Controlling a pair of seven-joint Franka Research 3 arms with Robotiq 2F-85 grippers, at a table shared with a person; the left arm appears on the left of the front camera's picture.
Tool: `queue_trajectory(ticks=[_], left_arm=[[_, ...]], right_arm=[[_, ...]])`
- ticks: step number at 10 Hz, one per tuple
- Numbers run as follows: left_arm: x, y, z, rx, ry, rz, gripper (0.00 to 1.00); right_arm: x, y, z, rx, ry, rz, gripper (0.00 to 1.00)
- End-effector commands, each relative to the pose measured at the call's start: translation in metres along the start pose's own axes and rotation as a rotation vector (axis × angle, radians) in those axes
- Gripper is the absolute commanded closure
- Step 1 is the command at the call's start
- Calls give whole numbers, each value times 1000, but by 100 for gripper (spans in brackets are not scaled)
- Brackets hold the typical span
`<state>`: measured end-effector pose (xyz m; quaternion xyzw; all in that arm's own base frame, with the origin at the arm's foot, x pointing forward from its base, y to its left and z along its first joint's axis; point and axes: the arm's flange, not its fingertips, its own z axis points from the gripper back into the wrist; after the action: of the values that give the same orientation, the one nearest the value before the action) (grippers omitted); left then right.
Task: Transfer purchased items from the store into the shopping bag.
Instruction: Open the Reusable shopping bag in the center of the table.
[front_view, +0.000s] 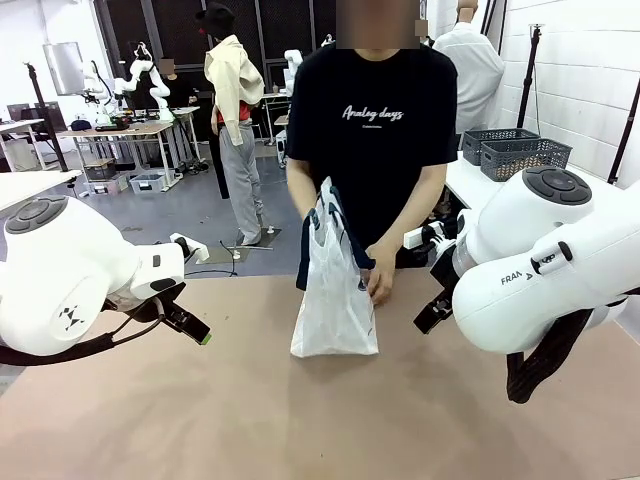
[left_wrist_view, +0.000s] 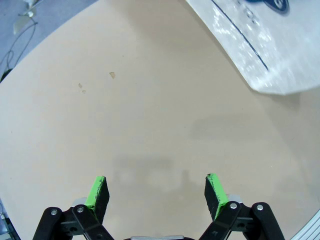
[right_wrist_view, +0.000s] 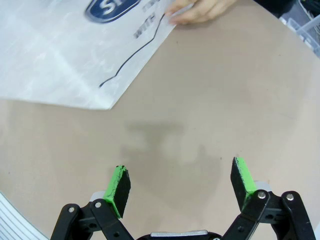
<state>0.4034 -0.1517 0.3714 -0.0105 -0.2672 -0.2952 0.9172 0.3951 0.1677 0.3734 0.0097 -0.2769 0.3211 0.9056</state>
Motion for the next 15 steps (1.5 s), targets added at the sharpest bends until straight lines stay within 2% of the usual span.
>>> queue_trajectory(ticks=[1,15], left_arm=[[0,1,0,0,0,1,0],[0,1,0,0,0,1,0]], right_arm=[[0,0,0,0,0,0,0],[0,0,0,0,0,0,0]])
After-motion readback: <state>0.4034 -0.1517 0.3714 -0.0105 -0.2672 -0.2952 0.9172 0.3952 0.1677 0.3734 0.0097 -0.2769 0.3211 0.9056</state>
